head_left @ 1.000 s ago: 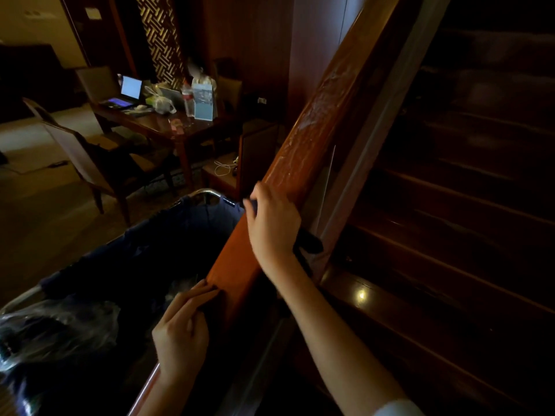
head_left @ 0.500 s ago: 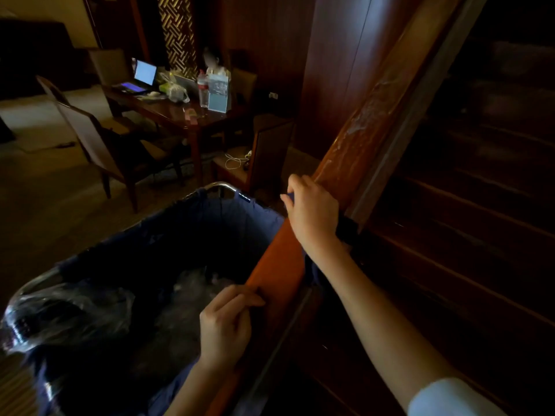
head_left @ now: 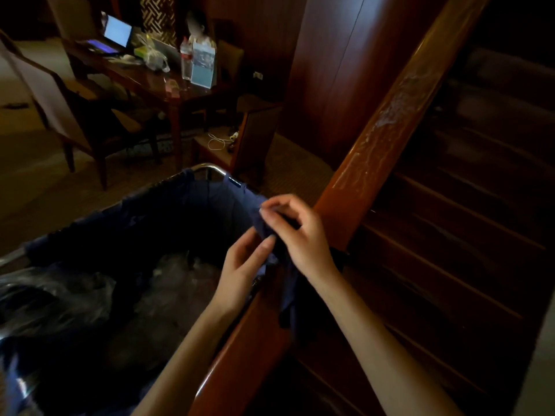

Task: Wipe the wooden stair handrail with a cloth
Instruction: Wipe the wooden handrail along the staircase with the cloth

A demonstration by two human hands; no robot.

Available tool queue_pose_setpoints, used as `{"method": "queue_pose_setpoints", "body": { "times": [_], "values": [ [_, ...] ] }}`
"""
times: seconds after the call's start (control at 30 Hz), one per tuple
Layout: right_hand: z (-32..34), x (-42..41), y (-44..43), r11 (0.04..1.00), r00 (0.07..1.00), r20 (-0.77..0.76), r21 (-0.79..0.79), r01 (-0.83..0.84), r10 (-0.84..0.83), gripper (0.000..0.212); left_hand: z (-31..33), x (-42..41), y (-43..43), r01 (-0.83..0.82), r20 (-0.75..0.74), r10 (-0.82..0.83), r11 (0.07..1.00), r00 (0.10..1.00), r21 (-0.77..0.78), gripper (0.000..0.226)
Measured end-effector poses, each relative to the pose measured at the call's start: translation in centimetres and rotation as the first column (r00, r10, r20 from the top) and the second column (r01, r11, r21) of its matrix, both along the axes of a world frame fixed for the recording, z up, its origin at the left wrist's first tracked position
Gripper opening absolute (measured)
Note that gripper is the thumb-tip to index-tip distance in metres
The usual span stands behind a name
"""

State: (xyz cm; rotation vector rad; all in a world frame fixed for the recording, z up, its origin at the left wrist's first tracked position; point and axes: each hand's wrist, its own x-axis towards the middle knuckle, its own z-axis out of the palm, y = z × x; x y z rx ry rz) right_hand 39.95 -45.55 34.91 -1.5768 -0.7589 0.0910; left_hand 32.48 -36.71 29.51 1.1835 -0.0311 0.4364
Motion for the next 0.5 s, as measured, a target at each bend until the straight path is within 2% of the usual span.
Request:
{"method": "queue_pose_setpoints", "body": {
  "times": [0.13,0.27,0.37,0.5],
  "values": [
    [2.6,-0.1,1.6,0.983,0.982,-0.156,0.165,-0.083,0.109,0.017,1.8,-0.1,1.7,-0.164,0.088,0.171,0.983,0.981,-0.079,0.021],
    [4.5,-0.5,4.2,0.958,0.969,-0.141,0.234,-0.168,0.205,0.018,4.4,-1.1,5.6,-0.165,0.180,0.165,0.986,0.970,-0.017,0.010],
    [4.8,-0.7,5.9,0.964,0.977,-0.013,0.164,-0.208,0.213,0.016,5.4,-1.2,7.9,-0.169,0.234,0.150,0.984,0.961,0.060,0.009],
    [3.1,0.3,5.3,0.993,0.994,0.075,-0.090,-0.078,0.085,0.013,3.4,-1.0,8.9,-0.099,0.102,0.092,0.992,0.991,0.072,0.011]
  ]
}}
